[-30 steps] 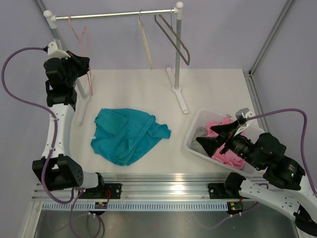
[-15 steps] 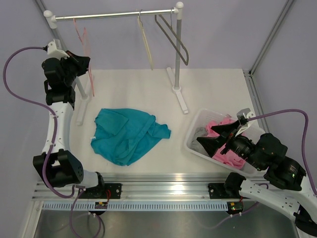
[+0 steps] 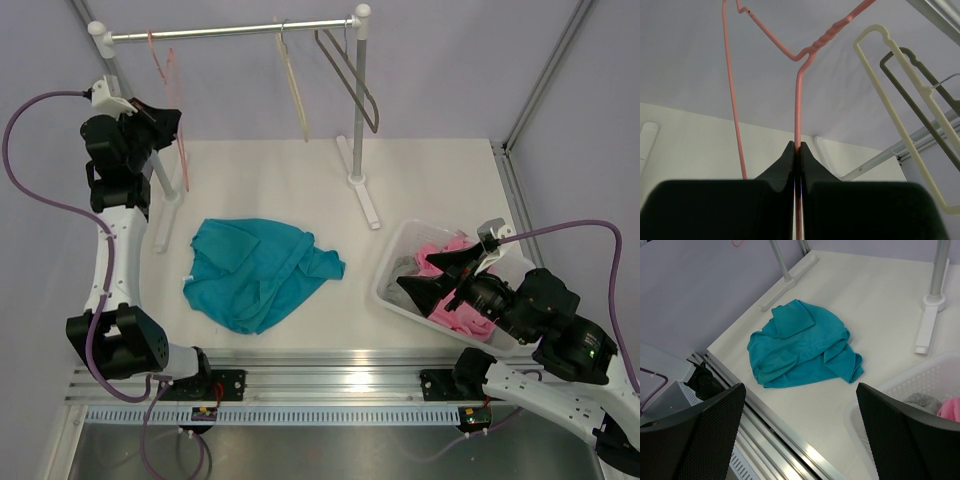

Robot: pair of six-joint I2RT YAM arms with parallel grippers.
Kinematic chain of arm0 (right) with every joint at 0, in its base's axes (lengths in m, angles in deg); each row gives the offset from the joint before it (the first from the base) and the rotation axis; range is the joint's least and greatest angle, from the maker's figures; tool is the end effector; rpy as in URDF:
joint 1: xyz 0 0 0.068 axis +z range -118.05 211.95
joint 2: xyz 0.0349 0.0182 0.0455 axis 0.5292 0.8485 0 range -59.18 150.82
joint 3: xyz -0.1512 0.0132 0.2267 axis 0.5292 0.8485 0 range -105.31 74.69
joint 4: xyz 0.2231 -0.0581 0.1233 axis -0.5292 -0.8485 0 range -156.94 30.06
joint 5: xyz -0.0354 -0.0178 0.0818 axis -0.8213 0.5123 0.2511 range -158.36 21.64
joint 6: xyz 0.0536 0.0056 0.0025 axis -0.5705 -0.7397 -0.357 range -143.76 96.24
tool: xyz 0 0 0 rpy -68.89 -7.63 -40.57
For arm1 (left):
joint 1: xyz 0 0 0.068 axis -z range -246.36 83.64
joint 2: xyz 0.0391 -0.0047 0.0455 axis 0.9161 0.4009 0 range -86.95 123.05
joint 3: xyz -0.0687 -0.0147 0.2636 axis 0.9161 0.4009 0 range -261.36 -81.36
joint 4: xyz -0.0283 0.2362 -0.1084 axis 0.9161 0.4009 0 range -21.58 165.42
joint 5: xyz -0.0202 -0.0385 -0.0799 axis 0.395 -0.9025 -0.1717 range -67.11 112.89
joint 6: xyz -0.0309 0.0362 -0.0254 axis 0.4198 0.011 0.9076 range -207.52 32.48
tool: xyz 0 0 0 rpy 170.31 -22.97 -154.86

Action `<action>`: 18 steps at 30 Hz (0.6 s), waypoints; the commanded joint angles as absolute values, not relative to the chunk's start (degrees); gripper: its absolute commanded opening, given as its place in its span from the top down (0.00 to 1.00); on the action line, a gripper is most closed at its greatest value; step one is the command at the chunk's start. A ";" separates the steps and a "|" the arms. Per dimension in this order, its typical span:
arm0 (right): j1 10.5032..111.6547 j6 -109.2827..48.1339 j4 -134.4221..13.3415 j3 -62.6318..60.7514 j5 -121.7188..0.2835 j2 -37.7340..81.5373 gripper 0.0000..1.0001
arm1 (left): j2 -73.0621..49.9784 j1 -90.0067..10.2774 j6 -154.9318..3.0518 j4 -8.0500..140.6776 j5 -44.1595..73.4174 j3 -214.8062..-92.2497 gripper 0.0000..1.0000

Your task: Remove the t-shirt from the hanger

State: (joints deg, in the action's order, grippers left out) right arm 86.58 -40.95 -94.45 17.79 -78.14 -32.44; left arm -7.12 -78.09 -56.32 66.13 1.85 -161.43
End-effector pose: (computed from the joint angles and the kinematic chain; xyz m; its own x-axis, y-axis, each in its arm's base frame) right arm 0.0481 0.0575 0.3989 -0.2502 0.1505 -0.9564 -0.6611 0.6952 0.2823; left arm 0.3211 0.0536 0.4391 -0.0467 -0.5035 -0.8627 0.1606 0.8486 -0.5040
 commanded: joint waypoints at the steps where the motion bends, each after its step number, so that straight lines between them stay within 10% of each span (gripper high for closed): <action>1: 86.44 -40.37 -92.64 17.92 -77.94 -32.11 0.01 | -8.37 -78.58 -56.41 61.83 0.75 -165.03 1.00; 18: 86.44 -40.11 -92.46 18.09 -77.94 -32.28 0.01 | -2.93 -78.76 -55.79 62.35 1.79 -169.78 1.00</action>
State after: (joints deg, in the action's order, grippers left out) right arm 86.58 -40.93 -94.42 17.79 -78.14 -32.28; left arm -4.30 -78.29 -56.32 64.91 1.87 -168.80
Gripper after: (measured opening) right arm 0.993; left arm 0.019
